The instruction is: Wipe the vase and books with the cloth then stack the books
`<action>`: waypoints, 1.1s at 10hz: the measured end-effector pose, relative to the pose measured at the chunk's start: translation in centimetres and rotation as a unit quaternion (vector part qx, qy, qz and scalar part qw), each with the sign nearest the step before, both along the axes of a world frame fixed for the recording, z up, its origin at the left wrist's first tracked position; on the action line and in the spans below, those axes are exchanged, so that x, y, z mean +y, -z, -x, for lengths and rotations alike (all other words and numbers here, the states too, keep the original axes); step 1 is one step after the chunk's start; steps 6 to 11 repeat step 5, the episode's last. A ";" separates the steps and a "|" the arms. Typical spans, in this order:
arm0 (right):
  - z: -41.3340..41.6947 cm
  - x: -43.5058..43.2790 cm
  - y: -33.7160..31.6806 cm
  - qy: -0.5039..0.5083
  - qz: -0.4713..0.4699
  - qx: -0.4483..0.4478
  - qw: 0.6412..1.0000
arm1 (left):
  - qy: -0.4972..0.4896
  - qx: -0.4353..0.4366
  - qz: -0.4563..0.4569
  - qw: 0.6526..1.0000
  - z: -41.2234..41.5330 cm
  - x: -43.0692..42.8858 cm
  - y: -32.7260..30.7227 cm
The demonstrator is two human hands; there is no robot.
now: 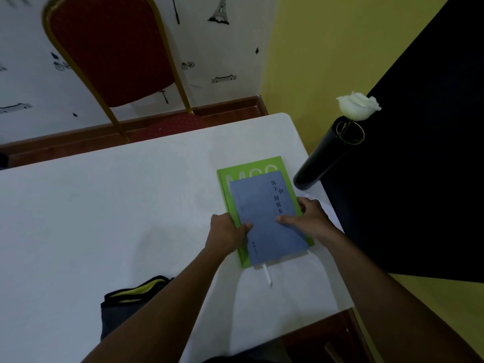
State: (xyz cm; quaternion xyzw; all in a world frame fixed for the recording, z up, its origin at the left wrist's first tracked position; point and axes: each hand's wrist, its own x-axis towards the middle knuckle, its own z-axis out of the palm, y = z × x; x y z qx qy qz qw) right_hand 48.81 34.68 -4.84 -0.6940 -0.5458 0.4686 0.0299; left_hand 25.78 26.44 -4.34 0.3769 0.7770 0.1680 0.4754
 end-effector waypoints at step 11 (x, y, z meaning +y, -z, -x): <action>7.9 -7.1 -5.7 -0.062 -0.275 0.020 0.959 | 0.108 0.069 -0.083 0.988 5.8 -1.7 -6.2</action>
